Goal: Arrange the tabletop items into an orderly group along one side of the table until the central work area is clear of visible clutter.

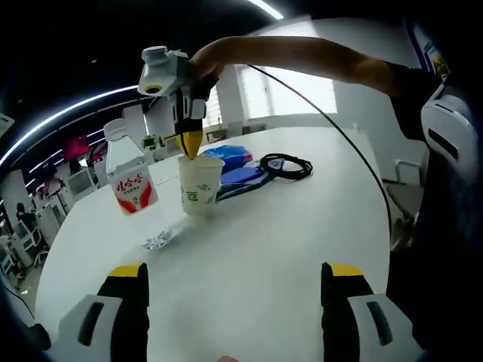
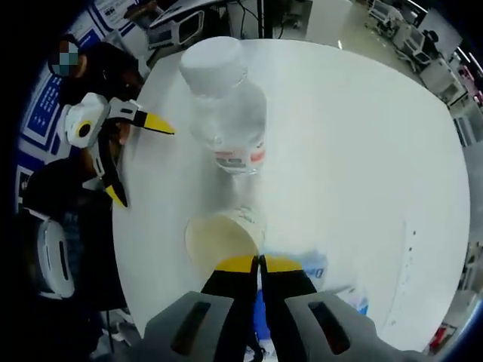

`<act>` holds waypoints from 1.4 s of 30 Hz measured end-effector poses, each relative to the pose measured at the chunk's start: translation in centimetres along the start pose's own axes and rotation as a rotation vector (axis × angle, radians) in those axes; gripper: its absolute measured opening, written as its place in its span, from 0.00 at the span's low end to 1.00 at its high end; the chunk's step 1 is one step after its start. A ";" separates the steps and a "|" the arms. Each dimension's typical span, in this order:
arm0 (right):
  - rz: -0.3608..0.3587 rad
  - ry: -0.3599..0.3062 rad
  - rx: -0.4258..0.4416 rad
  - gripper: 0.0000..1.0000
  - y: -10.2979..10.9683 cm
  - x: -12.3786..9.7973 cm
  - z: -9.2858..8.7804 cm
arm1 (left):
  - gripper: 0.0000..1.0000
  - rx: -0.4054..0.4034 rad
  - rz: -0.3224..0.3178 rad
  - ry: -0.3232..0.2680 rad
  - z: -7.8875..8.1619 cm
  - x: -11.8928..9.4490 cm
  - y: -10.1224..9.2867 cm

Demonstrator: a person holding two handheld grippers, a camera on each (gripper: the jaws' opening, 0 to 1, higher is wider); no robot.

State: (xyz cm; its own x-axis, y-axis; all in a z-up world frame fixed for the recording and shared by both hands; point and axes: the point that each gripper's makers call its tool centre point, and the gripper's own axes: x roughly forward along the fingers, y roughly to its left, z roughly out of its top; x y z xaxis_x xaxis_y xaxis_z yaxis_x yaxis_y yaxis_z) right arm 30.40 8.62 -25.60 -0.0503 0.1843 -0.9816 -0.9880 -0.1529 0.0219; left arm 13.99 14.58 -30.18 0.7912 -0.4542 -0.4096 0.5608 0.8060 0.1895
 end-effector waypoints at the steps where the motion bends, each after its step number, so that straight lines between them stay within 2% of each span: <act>1: 0.000 -0.003 0.005 0.00 0.0 0.1 0.0 | 0.94 -0.001 0.000 -0.001 0.0 0.0 0.0; 11: -0.034 -0.032 0.014 0.00 -0.9 0.1 0.7 | 0.94 -0.005 -0.002 0.002 -0.4 0.0 -0.1; 24: -0.047 -0.057 0.013 0.03 -0.9 0.4 1.7 | 0.94 -0.008 0.006 0.003 -0.8 -0.3 -0.1; 34: -0.065 -0.055 0.010 0.04 -1.3 0.4 1.5 | 0.94 -0.010 0.004 -0.001 -1.0 -0.5 -0.2; 42: -0.097 -0.075 0.007 0.11 -1.7 -0.5 1.2 | 0.94 -0.006 0.004 -0.010 -0.6 -0.5 -0.4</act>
State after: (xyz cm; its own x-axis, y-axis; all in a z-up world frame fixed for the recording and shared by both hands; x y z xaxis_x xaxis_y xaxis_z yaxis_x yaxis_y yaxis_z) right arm 31.89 10.00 -24.94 0.0348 0.2697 -0.9623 -0.9898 -0.1239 -0.0705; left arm 13.25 14.73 -30.54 0.7958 -0.4544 -0.4003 0.5562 0.8100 0.1862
